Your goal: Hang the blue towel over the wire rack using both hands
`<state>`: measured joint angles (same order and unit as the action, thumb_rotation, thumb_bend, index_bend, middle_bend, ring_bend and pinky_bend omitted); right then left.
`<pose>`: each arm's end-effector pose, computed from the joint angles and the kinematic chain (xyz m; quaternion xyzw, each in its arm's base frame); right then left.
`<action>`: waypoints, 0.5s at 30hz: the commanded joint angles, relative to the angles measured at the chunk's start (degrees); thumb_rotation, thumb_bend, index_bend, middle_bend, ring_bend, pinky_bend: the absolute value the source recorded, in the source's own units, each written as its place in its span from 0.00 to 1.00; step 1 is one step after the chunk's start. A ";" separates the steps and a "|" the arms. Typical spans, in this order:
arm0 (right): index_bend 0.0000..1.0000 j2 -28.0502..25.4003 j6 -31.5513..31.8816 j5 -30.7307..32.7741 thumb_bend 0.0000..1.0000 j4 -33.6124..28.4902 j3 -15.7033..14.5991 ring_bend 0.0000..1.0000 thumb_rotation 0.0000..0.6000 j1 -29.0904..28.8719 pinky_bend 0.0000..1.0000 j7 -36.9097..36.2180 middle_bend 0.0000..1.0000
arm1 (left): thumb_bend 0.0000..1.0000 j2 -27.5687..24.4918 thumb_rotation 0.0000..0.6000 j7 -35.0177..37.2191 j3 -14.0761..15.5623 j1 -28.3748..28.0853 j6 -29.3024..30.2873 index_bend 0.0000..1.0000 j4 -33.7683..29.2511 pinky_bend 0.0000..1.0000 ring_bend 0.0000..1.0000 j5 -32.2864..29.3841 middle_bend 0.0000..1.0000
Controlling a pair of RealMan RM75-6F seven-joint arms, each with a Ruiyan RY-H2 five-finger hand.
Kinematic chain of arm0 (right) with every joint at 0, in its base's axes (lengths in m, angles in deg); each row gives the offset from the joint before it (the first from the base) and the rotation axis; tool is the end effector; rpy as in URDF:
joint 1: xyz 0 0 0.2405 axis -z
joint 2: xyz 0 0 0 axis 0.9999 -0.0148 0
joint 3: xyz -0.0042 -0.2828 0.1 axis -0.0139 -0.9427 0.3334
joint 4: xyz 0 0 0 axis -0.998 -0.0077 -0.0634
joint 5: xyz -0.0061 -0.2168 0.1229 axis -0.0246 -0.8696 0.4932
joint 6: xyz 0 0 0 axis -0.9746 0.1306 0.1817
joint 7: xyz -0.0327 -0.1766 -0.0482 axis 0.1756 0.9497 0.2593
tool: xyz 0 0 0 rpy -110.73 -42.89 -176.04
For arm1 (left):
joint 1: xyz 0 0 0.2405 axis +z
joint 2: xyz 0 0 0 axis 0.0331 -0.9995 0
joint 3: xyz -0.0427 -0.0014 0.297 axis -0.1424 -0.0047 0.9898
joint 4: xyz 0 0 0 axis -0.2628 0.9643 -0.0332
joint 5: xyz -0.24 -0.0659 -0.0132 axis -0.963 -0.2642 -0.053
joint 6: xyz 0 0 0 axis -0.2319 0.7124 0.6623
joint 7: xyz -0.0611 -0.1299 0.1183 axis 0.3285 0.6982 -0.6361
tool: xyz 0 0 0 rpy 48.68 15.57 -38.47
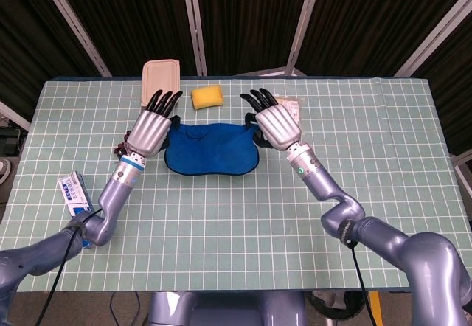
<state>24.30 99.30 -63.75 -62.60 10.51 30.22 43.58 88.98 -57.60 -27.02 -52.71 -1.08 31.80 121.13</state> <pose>-0.0876 -0.5525 -0.0277 0.7254 -0.2818 0.4982 0.3824 -0.1510 0.5230 -0.0310 -0.7173 -0.2159 -0.4440 0.4917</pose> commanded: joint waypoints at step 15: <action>0.23 0.20 -0.36 -1.76 0.06 1.34 -2.06 0.00 1.00 0.68 0.00 -2.32 0.07 | 0.40 0.76 1.00 2.24 1.31 0.63 -0.82 0.24 1.74 0.00 0.00 0.46 0.00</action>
<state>24.54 98.99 -65.46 -61.22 8.50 30.89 41.31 89.77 -55.43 -25.75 -52.08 -1.66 33.58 121.74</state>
